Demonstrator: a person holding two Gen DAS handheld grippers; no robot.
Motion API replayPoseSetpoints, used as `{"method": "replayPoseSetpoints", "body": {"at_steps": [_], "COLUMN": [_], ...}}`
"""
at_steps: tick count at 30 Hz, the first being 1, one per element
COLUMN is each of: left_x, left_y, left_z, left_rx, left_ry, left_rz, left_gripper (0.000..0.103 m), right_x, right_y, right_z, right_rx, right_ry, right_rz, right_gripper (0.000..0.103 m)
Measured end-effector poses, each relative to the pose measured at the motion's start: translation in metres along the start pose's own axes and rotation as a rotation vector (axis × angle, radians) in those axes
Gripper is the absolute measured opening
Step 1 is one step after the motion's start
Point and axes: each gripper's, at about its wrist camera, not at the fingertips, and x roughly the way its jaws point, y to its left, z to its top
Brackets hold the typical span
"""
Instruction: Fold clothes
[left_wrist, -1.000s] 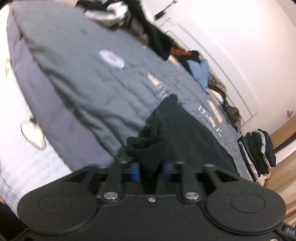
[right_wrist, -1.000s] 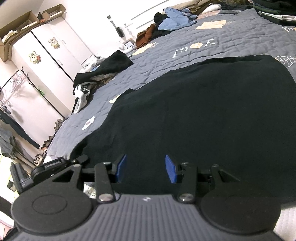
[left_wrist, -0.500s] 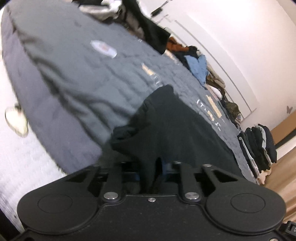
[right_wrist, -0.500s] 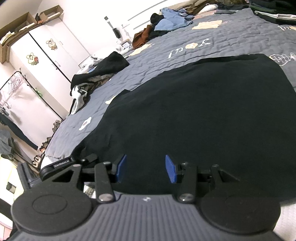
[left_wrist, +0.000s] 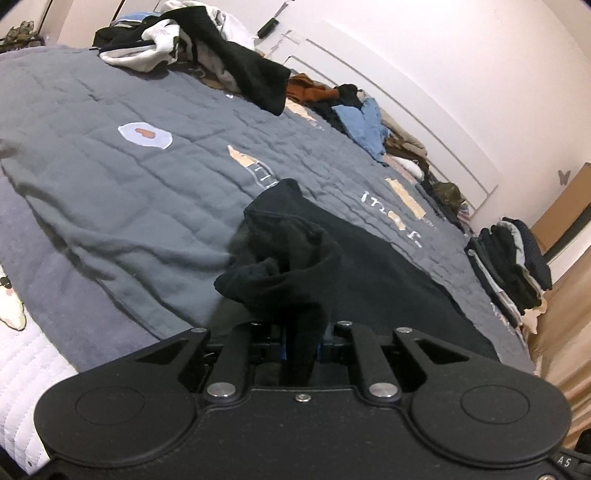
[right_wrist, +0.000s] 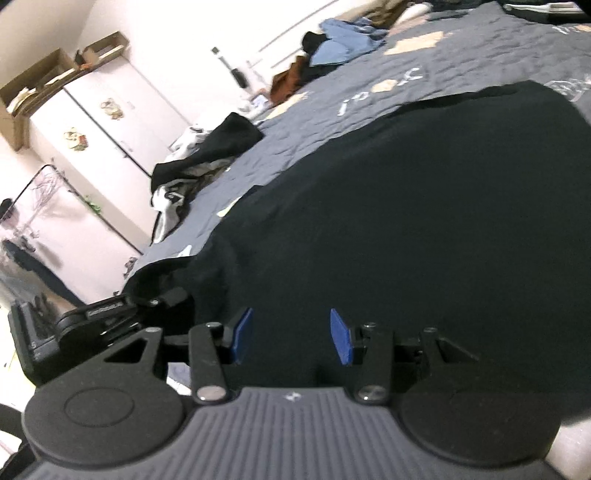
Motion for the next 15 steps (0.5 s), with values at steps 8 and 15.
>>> {"method": "replayPoseSetpoints", "body": {"at_steps": [8, 15], "left_x": [0.010, 0.024], "left_y": [0.009, 0.008], "left_z": [-0.002, -0.005], "left_rx": [-0.019, -0.024], "left_ry": [0.012, 0.014], "left_rz": [0.043, 0.055], "left_gripper": [0.017, 0.045], "right_x": [0.026, 0.025], "right_y": [-0.005, -0.007], "right_z": [-0.009, -0.009], "right_rx": [0.006, 0.021], "right_ry": [0.097, 0.102], "right_rz": [-0.083, -0.079], "right_gripper": [0.046, 0.048]}}
